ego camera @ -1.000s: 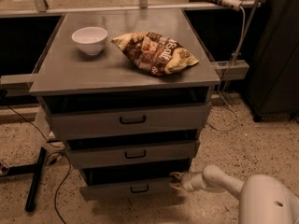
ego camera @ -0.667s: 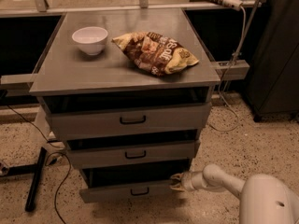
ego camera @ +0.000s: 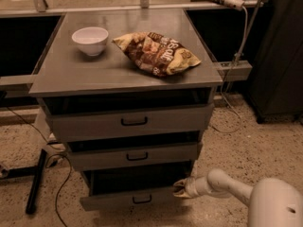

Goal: Open bottom drawer

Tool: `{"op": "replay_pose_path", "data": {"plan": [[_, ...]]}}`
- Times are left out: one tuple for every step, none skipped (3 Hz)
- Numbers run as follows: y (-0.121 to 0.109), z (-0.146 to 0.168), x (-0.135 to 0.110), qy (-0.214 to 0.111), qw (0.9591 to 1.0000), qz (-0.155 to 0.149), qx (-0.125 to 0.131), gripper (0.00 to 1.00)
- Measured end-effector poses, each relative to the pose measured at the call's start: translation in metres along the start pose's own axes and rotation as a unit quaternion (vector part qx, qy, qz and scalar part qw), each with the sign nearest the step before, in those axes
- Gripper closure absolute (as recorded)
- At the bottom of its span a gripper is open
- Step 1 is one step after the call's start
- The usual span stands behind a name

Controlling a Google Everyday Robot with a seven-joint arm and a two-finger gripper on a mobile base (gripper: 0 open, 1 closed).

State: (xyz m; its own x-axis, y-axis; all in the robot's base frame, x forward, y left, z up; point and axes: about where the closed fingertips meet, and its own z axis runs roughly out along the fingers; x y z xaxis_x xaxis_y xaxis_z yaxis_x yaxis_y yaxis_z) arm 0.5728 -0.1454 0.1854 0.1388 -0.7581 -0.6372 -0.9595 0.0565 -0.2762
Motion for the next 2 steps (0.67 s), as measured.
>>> {"op": "replay_pose_path", "data": {"plan": [[0.0,0.0,0.0,0.0,1.0,0.0,0.0,0.58],[0.0001,0.0001,-0.0001,0.0,1.0,0.0,0.0,0.35]]}}
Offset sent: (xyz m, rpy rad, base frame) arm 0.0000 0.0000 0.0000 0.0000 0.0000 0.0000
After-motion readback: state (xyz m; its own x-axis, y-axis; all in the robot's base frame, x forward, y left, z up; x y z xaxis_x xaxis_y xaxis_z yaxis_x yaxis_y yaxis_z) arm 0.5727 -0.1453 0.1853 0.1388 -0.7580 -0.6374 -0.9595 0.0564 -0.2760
